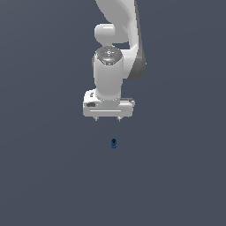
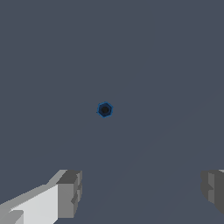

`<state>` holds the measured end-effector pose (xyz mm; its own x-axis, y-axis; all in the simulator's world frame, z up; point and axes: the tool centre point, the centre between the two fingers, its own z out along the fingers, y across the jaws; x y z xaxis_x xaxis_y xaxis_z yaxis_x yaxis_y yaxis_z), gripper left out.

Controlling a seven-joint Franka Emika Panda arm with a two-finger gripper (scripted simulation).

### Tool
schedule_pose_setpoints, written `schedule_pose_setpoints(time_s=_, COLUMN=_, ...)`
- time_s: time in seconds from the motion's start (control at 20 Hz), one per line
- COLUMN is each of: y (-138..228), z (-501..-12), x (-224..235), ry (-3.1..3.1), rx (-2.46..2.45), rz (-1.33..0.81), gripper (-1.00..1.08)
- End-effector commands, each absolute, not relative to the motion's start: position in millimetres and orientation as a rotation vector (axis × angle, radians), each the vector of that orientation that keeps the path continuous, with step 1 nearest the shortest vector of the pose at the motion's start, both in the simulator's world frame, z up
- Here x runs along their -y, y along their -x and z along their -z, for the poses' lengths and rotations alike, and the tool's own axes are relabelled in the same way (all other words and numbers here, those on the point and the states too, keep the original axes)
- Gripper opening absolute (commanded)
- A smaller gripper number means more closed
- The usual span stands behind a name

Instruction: Pick up the object and move it to a goal position.

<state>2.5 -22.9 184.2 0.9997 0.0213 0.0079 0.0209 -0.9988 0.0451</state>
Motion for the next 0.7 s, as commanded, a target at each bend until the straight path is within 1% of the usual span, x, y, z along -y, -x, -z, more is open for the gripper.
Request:
schedule_pose_setpoints(time_s=0.0, y=-2.5, z=-184.2, x=22.9, ry=-3.096, rx=-0.033, rz=-0.013, gripper=1.00)
schedule_pose_setpoints(time_s=0.15, y=-0.8, z=-182.7, x=16.8, ry=-3.100, rx=-0.053, rz=-0.002, gripper=1.00)
schedule_pose_setpoints(time_s=0.4, y=7.4, z=-178.2, x=-6.5, ry=-3.111, rx=-0.121, rz=0.039, gripper=1.00)
schedule_pose_setpoints(time_s=0.65, y=8.0, z=-178.1, x=-7.7, ry=-3.112, rx=-0.123, rz=0.041, gripper=1.00)
